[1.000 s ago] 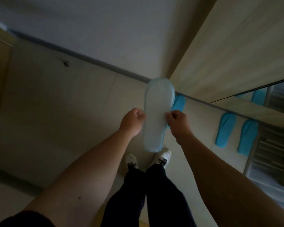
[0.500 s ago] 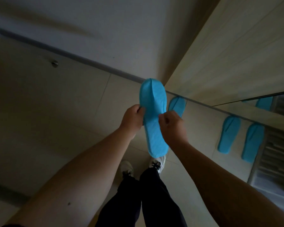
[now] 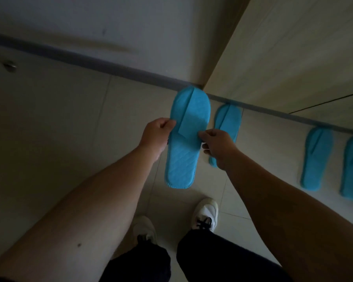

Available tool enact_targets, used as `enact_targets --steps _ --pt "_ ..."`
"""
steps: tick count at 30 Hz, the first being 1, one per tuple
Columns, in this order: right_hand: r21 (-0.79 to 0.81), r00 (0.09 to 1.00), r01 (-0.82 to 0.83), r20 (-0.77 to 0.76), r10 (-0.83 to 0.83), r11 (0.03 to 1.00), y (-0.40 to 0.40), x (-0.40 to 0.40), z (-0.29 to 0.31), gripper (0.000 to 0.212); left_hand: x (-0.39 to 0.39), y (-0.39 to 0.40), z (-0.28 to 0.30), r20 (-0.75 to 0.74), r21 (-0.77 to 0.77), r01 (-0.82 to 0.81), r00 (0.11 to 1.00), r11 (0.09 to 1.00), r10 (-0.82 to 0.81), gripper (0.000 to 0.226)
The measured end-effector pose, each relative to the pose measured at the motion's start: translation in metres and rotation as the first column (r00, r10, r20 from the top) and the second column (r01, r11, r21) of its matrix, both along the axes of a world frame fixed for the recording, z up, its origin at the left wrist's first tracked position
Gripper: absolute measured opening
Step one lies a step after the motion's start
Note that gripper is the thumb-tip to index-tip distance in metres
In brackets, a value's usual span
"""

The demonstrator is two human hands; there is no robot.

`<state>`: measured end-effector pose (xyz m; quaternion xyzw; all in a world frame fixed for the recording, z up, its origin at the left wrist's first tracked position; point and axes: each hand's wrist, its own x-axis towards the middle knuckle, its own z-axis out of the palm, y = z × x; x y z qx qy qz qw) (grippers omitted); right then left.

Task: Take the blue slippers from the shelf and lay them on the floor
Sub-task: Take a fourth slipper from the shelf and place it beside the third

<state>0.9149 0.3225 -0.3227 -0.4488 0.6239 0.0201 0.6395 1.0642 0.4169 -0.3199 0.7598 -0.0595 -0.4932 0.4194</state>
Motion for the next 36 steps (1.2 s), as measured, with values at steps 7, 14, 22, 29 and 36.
enact_targets --steps 7,14,22,29,36 --pt "-0.02 0.984 0.17 -0.052 -0.171 0.985 -0.005 0.02 -0.13 0.019 0.02 -0.018 -0.137 0.236 0.161 0.235 0.934 0.959 -0.268 0.027" --pt "-0.024 0.968 0.22 -0.119 -0.222 0.975 -0.025 0.045 -0.189 0.024 0.047 -0.047 -0.198 0.33 0.255 0.377 0.831 0.89 -0.447 0.02" --pt "-0.058 0.956 0.208 -0.2 -0.215 0.977 -0.044 0.056 -0.221 0.026 0.054 -0.066 -0.216 0.432 0.326 0.437 0.72 0.839 -0.543 0.022" --pt "-0.118 0.948 0.086 -0.297 -0.118 0.989 -0.047 0.061 -0.212 0.026 0.052 -0.069 -0.222 0.473 0.337 0.425 0.695 0.84 -0.542 0.018" --pt "-0.16 0.941 -0.011 -0.334 -0.043 0.987 -0.048 0.061 -0.211 0.022 0.052 -0.073 -0.221 0.462 0.383 0.439 0.671 0.813 -0.58 0.019"
